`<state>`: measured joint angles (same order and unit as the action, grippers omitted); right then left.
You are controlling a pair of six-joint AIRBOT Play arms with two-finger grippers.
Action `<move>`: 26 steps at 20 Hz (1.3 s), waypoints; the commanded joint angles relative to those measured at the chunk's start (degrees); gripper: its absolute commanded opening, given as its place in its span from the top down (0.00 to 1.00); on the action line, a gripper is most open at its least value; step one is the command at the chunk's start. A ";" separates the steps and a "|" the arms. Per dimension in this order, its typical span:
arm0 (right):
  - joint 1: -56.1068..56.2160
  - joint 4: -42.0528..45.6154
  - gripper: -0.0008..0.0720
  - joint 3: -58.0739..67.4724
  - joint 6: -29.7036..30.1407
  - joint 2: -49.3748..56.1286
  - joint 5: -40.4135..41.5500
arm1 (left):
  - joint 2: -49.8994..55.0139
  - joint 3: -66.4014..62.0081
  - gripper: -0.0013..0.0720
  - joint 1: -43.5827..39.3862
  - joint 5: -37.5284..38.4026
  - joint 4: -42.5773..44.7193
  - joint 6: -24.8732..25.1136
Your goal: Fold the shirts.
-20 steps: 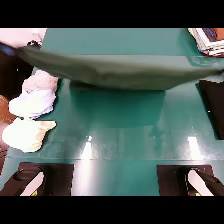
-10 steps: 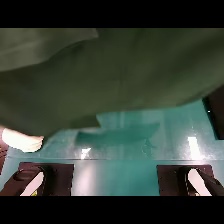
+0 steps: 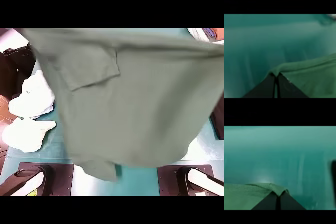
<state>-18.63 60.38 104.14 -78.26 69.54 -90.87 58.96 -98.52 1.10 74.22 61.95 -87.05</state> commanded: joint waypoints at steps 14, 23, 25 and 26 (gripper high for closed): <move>13.38 11.72 0.96 3.02 0.24 32.54 13.42 | 36.20 2.93 0.95 0.13 -16.74 -2.34 8.20; 13.73 14.80 0.96 -28.59 0.35 16.37 23.61 | 36.09 15.61 0.95 -1.55 -2.62 2.43 7.98; 13.70 14.67 0.96 -32.74 0.33 14.73 25.27 | 36.09 17.55 0.95 -2.14 -2.75 2.54 8.00; 13.73 14.60 0.96 -33.92 0.33 14.25 25.40 | 36.09 17.88 0.95 -2.19 -2.54 2.51 7.85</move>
<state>-4.99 75.11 76.49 -77.91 86.52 -68.69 95.00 -83.26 -0.45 70.37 64.16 -79.11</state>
